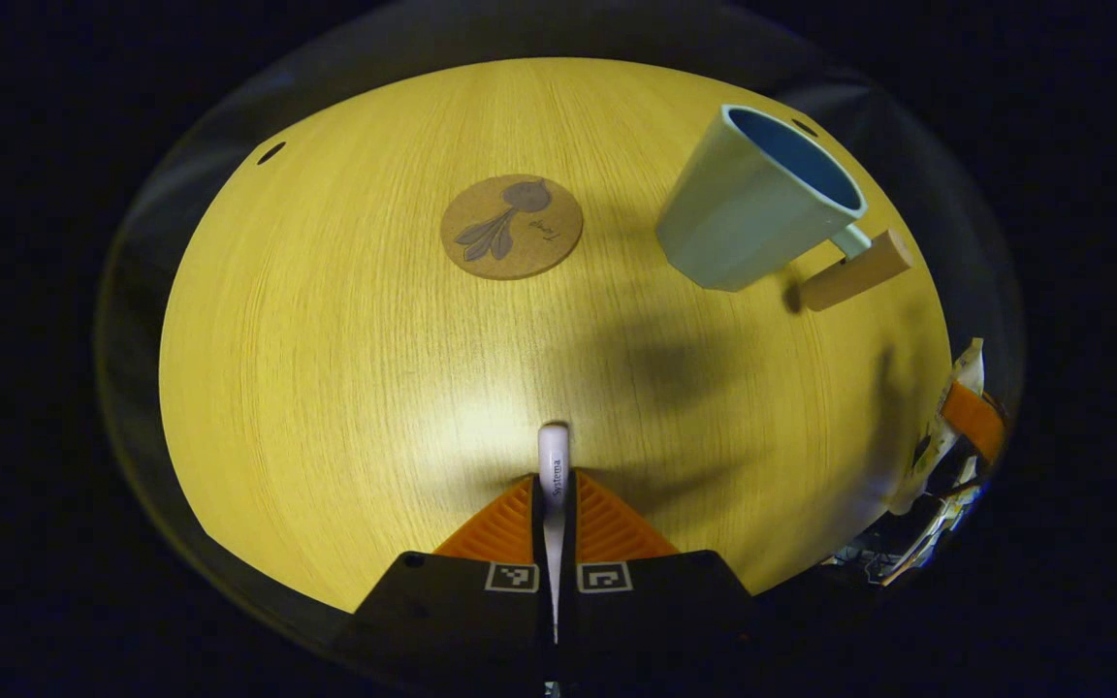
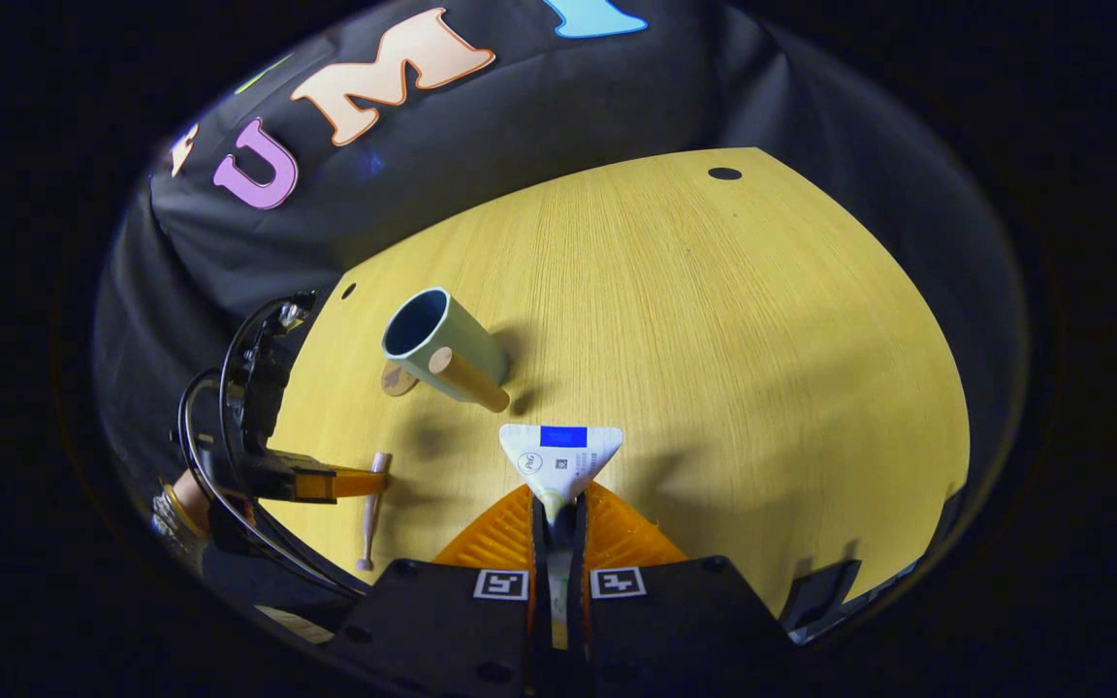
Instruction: Put the toothbrush and toothpaste on the desktop into the cup, then pick up the cup and place it on the coaster on the desktop.
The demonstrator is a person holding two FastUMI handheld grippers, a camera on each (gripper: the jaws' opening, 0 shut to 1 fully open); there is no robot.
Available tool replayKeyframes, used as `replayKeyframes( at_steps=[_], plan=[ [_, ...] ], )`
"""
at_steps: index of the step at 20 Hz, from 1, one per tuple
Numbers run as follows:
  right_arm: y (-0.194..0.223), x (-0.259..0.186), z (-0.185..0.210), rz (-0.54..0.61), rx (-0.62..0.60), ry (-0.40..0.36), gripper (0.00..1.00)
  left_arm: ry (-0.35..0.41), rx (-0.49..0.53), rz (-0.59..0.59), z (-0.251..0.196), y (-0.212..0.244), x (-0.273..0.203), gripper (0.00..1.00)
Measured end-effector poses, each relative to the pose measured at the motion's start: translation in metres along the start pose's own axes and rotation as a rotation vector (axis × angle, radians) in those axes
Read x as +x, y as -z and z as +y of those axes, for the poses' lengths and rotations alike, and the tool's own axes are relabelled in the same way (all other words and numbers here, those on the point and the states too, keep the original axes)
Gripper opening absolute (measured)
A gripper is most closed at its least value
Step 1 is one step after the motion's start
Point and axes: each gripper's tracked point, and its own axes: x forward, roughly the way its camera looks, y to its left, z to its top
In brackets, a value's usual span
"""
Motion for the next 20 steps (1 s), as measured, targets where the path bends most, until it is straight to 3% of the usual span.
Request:
replayKeyframes(
  at_steps=[2, 6, 8, 15, 20],
  plan=[
    [-0.009, -0.003, 0.007, -0.052, 0.012, -0.016, 0.09, 0.019, -0.03, -0.063, 0.003, -0.008, -0.009, 0.0],
    [-0.034, -0.013, 0.04, -0.177, 0.031, -0.11, 0.09, 0.124, -0.169, -0.266, 0.0, -0.045, -0.044, 0.0],
    [-0.052, -0.023, 0.061, -0.267, 0.036, -0.158, 0.09, 0.154, -0.187, -0.373, 0.002, -0.071, -0.067, 0.0],
    [-0.125, -0.05, 0.126, -0.549, 0.041, -0.293, 0.09, 0.281, -0.054, -0.723, -0.006, -0.165, -0.137, 0.0],
    [-0.17, -0.043, 0.15, -0.705, 0.029, -0.27, 0.08, 0.44, 0.014, -0.952, -0.037, -0.217, -0.187, 0.0]
  ],
)
